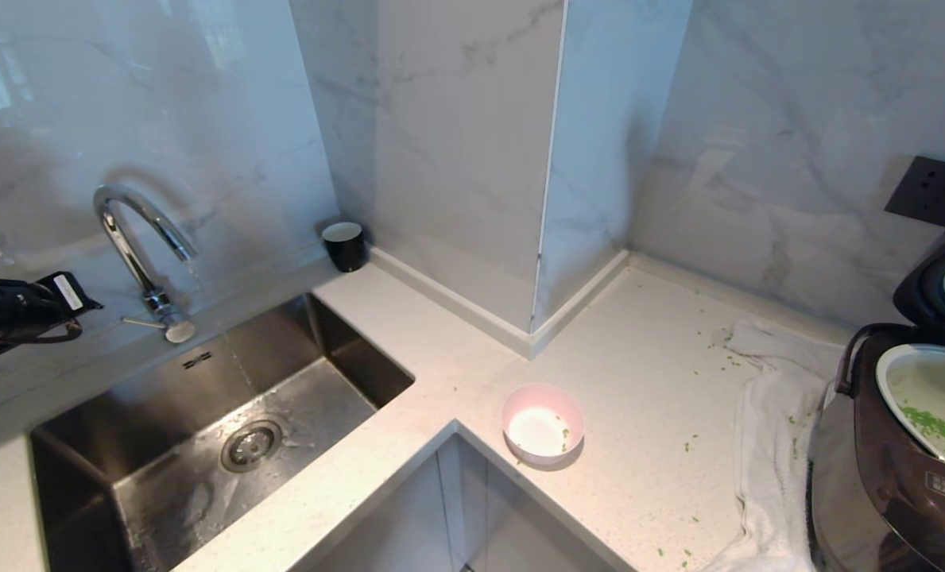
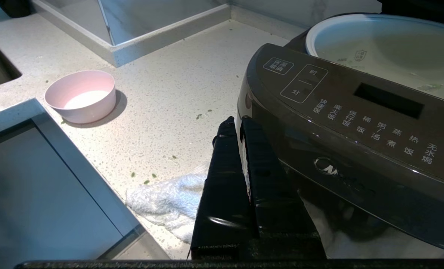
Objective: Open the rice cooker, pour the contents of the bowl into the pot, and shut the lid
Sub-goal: Fill a bowl with water from the tap
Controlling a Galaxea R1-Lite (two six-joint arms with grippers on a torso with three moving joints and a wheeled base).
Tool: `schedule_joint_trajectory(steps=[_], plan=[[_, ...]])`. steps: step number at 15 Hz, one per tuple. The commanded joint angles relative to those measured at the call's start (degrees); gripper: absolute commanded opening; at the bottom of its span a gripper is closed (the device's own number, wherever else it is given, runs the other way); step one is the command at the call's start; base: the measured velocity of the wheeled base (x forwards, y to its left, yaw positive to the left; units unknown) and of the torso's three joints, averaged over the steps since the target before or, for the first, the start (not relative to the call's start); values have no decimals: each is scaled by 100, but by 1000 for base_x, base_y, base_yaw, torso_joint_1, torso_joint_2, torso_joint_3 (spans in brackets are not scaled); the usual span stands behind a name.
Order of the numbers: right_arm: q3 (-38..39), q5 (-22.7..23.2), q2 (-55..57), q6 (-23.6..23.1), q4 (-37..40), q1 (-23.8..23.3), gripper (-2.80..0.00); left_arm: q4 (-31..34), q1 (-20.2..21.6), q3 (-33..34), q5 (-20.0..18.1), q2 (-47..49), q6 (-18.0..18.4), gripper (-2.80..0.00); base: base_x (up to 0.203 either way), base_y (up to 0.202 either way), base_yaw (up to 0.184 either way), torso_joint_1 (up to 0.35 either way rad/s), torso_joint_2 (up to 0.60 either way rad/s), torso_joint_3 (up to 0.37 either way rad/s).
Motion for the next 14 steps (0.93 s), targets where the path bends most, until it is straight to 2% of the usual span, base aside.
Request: schedule_joint_trajectory(steps=[1,5,8,11,14], plan=[[9,2,-9,-4,-2,1,-280,-95,19,902,-377,-1256,58,-280,0,0,0,0,0,0],[9,2,-1,-4,-2,5,-280,-586,-15,2530,-1413,-3157,550,-280,0,0,0,0,0,0],[9,2,0,-4,-2,1,-280,-685,-53,3443,-2244,-4682,757,-280,0,0,0,0,0,0],[9,2,-8,-4,-2,3,-280,-685,-177,3967,-3156,-6048,825,-280,0,0,0,0,0,0],[9,2,0,-4,-2,1,-280,-392,-230,3999,-3859,-6964,851,-280,0,0,0,0,0,0]])
